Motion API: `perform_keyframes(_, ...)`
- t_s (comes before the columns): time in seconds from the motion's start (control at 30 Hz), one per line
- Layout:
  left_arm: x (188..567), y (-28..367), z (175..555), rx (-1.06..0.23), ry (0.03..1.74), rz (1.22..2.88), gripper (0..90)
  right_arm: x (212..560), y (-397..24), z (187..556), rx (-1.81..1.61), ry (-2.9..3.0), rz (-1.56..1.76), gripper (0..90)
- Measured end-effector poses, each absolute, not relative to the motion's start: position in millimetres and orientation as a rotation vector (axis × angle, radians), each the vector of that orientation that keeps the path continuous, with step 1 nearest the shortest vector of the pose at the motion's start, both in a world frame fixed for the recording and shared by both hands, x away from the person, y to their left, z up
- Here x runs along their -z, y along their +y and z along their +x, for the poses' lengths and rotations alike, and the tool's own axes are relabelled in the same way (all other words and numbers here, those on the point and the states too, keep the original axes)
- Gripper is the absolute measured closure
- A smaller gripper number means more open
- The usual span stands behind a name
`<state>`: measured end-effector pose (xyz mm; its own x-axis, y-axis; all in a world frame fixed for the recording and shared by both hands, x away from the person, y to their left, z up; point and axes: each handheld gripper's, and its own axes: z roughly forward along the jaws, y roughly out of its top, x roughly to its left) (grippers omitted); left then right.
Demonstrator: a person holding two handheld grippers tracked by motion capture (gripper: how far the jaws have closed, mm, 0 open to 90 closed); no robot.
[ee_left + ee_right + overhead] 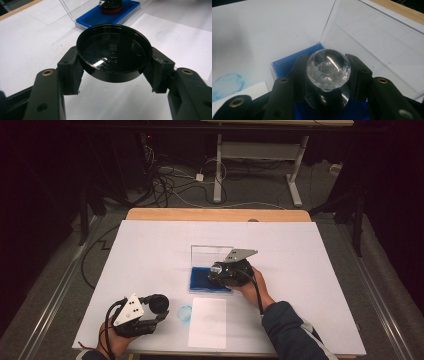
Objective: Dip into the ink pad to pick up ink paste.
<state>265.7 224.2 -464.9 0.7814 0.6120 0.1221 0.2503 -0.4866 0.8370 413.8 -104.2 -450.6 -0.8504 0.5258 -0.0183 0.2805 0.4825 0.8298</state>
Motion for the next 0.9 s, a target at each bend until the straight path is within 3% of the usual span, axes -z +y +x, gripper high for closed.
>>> perform_keyframes(0.9,462.6,223.6,265.8,-0.509,0.622,2.08,36.8,442.9,-106.9,409.7,-1.323,2.428,0.687,57.1)
